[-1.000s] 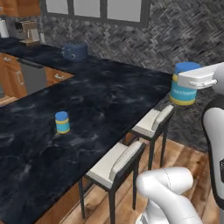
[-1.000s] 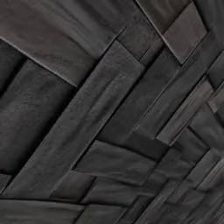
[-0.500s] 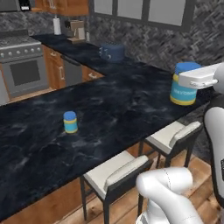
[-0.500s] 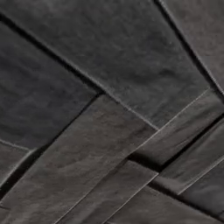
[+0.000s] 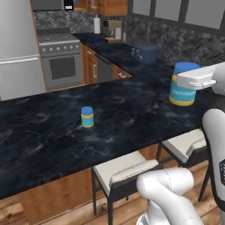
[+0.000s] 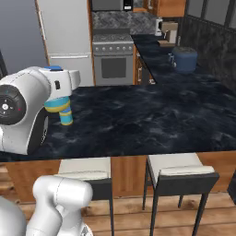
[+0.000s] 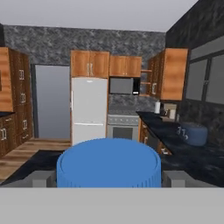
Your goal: The dining table condiment station is running low on mayonnaise. Refill the condiment station by opening the cabinet and taking the mayonnaise from the cabinet and placing it on the dining table.
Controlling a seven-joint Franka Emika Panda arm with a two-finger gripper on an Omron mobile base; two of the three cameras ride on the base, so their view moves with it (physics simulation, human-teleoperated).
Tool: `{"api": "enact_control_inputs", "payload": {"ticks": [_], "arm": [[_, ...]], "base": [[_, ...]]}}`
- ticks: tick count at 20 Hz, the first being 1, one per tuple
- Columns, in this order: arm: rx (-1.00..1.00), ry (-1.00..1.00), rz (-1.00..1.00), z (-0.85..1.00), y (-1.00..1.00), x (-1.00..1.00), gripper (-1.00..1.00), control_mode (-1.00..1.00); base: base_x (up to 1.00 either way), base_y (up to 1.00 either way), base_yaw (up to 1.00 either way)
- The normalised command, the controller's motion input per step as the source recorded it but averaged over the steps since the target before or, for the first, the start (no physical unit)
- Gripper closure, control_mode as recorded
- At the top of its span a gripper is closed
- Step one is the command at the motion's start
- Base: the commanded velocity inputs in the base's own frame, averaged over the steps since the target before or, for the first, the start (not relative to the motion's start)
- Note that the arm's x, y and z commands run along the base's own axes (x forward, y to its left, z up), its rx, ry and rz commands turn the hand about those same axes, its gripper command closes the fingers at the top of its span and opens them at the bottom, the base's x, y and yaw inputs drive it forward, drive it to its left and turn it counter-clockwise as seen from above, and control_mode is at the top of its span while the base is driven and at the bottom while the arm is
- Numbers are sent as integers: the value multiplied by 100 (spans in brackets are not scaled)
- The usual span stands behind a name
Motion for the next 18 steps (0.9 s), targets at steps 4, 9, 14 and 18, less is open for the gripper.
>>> {"api": "enact_control_inputs", "payload": {"ticks": [4,9,14,18], "arm": [[0,0,0,0,0,0,100,100],[0,0,0,0,0,0,100,100],[0,0,15,-56,-18,69,100,-100],[0,0,21,-98,-19,55,100,-100]], "base": [[22,-58,32],[53,-32,26],[0,0,0],[0,0,0]]}}
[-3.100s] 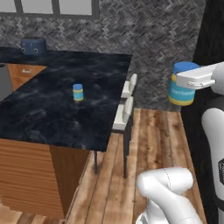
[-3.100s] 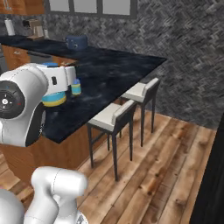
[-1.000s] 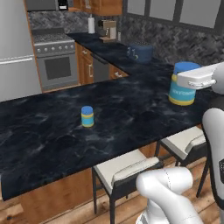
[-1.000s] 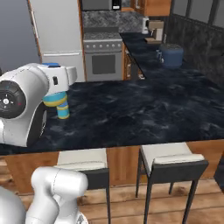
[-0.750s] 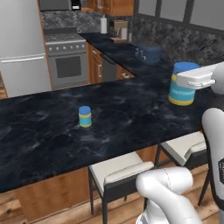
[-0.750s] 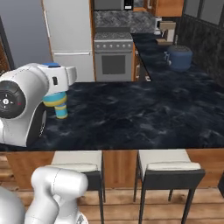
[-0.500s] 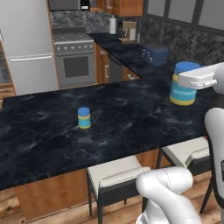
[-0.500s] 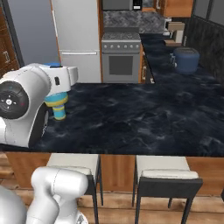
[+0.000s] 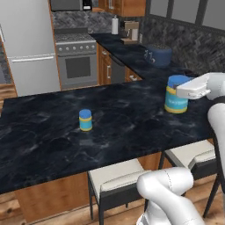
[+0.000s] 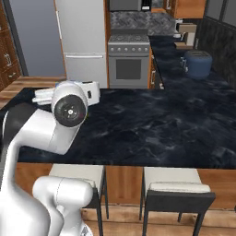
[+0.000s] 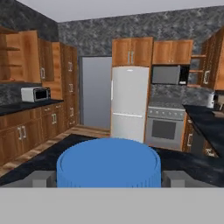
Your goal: The dining table condiment station is running low on mayonnaise. Refill the condiment station by opening the cabinet and taking the mayonnaise from the cabinet and placing it on the dining table.
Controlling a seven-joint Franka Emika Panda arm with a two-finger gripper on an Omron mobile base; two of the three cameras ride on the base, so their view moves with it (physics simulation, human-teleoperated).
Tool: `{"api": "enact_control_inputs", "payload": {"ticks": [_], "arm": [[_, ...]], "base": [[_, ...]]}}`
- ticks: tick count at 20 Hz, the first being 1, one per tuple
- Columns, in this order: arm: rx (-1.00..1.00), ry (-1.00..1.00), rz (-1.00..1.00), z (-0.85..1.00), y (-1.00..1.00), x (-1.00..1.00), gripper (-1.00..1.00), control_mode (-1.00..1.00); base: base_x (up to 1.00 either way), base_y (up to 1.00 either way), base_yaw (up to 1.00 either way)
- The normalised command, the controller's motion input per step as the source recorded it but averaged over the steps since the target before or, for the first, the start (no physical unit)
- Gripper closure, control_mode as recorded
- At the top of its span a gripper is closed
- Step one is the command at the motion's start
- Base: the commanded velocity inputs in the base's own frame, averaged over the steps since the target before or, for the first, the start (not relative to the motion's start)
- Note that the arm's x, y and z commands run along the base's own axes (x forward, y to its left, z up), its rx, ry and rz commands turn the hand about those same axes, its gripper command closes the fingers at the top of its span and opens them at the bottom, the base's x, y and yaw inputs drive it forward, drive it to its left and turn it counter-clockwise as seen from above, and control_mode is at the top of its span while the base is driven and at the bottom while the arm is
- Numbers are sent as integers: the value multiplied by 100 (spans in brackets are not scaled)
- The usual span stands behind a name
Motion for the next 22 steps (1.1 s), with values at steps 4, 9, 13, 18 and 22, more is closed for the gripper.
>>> {"api": "enact_control_inputs", "payload": {"ticks": [4,9,13,18,22], "arm": [[0,-7,19,-90,-5,40,100,-100],[-2,-6,16,-81,0,35,100,-100],[0,-1,17,-63,-13,29,100,-100],[0,0,12,-42,-14,30,100,-100],[-1,0,6,-33,-1,35,100,-100]], "base": [[0,0,0],[0,0,0],[0,0,0],[0,0,0],[0,0,0]]}}
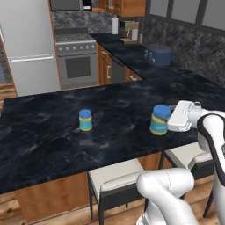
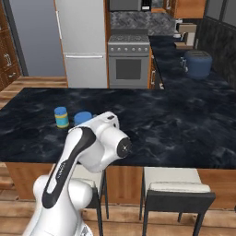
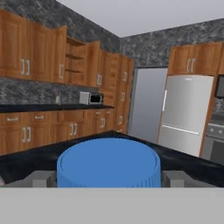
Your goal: The dining table condiment station is running low on mayonnaise. Refill the condiment station by opening the cabinet and taking the mayonnaise from the cabinet and placing it on the dining table.
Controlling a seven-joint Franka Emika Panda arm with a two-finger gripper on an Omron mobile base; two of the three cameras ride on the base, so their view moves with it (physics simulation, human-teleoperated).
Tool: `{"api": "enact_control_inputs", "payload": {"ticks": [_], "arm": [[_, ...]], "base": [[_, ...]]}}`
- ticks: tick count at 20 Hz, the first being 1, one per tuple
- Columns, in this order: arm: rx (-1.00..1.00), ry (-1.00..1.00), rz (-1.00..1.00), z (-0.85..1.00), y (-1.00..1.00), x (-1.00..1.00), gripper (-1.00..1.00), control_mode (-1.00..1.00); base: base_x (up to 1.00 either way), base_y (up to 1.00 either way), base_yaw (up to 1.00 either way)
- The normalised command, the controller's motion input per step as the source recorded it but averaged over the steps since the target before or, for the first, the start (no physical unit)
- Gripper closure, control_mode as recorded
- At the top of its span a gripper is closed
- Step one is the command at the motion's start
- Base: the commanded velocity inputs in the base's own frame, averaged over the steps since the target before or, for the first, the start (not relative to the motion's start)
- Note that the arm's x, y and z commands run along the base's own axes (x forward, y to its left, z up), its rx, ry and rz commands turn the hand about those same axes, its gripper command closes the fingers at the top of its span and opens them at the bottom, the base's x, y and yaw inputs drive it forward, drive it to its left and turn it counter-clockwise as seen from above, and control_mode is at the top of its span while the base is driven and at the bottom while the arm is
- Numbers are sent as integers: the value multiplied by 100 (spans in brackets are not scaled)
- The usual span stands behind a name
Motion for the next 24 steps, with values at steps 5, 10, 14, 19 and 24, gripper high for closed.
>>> {"api": "enact_control_inputs", "payload": {"ticks": [5,10,14,19,24], "arm": [[0,0,2,-45,0,53,100,-100],[0,3,1,-54,0,58,100,-100],[0,1,2,-49,0,58,100,-100],[0,0,3,-31,0,48,100,-100],[0,0,2,-24,0,41,100,-100]], "base": [[0,0,0],[0,0,0],[0,0,0],[0,0,0],[0,0,0]]}}
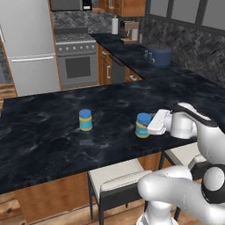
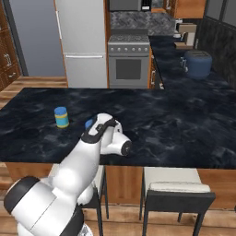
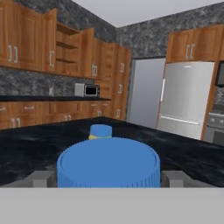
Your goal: The dining table condiment station is running low on mayonnaise. Refill the condiment station by opening the cabinet and taking the mayonnaise from the cabinet and placing it on the dining table.
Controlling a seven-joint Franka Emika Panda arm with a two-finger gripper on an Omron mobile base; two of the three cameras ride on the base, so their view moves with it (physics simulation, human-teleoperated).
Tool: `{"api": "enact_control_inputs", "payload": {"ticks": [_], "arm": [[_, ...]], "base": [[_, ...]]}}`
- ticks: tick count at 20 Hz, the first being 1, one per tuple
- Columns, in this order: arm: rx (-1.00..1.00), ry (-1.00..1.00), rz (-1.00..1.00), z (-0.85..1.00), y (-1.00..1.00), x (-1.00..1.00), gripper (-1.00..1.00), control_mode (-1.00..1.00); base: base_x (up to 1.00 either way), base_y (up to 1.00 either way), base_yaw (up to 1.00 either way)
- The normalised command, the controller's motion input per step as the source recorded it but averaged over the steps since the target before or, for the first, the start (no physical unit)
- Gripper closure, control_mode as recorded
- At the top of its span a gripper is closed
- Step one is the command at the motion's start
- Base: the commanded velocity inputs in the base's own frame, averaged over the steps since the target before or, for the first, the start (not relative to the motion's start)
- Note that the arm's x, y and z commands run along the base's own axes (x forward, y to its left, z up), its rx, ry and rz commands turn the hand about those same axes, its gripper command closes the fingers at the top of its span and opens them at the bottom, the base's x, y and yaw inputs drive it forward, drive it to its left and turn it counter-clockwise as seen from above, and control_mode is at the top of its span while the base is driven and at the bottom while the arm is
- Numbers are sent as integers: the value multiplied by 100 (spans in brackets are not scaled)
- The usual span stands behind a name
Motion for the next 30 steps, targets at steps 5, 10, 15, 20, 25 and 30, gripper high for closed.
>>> {"api": "enact_control_inputs", "payload": {"ticks": [5,10,15,20,25,30], "arm": [[0,0,2,-24,0,42,100,-100],[0,2,1,-29,0,43,100,-100],[0,3,1,-32,0,33,100,-100],[0,3,3,-24,0,26,100,-100],[0,3,4,-26,0,16,100,-100],[0,5,4,-34,0,18,100,-100]], "base": [[0,0,0],[0,0,0],[0,0,0],[0,0,0],[0,0,0],[0,0,0]]}}
